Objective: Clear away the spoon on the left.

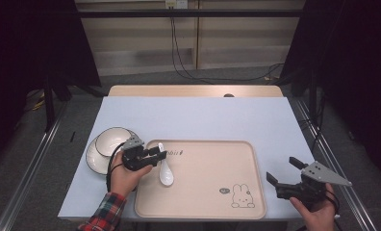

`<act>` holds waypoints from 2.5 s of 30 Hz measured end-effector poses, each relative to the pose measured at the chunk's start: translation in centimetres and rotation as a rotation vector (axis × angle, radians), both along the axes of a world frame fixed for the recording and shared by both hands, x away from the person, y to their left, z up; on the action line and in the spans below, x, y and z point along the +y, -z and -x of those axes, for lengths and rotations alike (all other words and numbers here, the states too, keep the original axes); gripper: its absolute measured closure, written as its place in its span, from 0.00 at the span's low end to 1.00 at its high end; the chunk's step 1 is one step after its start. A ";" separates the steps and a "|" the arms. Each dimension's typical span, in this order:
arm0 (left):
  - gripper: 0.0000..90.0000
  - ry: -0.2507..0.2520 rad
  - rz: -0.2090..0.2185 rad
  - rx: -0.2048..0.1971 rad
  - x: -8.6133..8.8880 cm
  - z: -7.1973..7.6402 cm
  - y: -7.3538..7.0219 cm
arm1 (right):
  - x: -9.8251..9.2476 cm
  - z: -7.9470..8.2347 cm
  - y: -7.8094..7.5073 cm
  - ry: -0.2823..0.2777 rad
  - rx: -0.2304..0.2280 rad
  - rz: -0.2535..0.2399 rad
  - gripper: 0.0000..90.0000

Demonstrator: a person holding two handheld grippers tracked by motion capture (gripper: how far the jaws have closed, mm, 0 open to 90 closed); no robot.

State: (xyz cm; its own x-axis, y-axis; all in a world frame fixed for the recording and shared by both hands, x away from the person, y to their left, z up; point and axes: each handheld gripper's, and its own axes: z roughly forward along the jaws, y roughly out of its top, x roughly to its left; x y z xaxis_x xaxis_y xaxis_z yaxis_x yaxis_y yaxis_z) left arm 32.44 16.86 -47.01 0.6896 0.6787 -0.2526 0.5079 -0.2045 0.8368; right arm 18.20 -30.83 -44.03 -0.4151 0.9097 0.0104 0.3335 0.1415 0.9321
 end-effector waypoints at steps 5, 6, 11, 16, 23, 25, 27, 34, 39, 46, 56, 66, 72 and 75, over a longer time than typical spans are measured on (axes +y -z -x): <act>0.66 -0.006 -0.009 0.009 0.0 0.0 0.1 | 0.0 -0.1 0.0 0.000 0.000 0.004 0.03; 0.66 -0.010 -0.009 0.011 0.0 0.0 0.2 | 0.0 -0.1 0.0 -0.001 0.002 0.002 0.03; 0.64 -0.005 -0.018 0.009 0.0 0.0 0.2 | 0.1 0.0 0.1 -0.006 0.005 0.005 0.03; 0.63 -0.010 -0.030 0.005 -0.1 0.0 0.2 | 0.0 0.1 0.1 -0.002 0.006 0.002 0.03; 0.60 -0.013 -0.037 0.007 -0.2 0.0 0.2 | -0.1 0.1 0.0 -0.001 0.000 0.008 0.03; 0.59 -0.018 -0.038 0.000 -0.1 0.0 0.2 | 0.0 0.1 0.0 -0.006 0.003 0.006 0.03; 0.58 -0.018 -0.032 -0.004 0.0 0.0 0.1 | 0.0 0.1 0.0 -0.007 0.004 0.009 0.03; 0.51 -0.022 -0.019 -0.015 0.2 0.2 -0.3 | 0.0 0.1 0.1 -0.008 0.004 0.009 0.04; 0.46 -0.023 -0.013 -0.033 0.3 0.3 -0.7 | 0.0 0.0 0.1 -0.009 0.005 0.008 0.04; 0.40 -0.013 0.011 -0.067 0.5 0.7 -1.4 | 0.0 0.0 0.1 -0.009 0.004 0.007 0.04; 0.26 0.025 0.051 -0.106 0.8 1.1 -2.6 | 0.1 -0.1 0.0 -0.014 0.006 0.006 0.04; 0.15 0.010 0.076 -0.117 1.2 1.4 -3.5 | 0.1 -0.2 0.0 -0.012 0.003 0.009 0.04; 0.11 0.010 0.083 -0.132 1.9 1.6 -4.0 | 0.1 -0.3 0.0 -0.014 0.000 0.009 0.04; 0.10 0.005 0.082 -0.136 2.3 1.7 -4.2 | 0.1 -0.3 0.0 -0.017 0.002 0.010 0.04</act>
State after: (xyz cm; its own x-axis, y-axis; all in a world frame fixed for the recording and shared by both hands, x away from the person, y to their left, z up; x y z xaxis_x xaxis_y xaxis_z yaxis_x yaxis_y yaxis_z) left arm 30.78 19.19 -42.84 0.7246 0.6558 -0.2116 0.3882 -0.1348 0.9117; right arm 18.54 -30.68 -44.03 -0.4307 0.9025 0.0020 0.3323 0.1565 0.9301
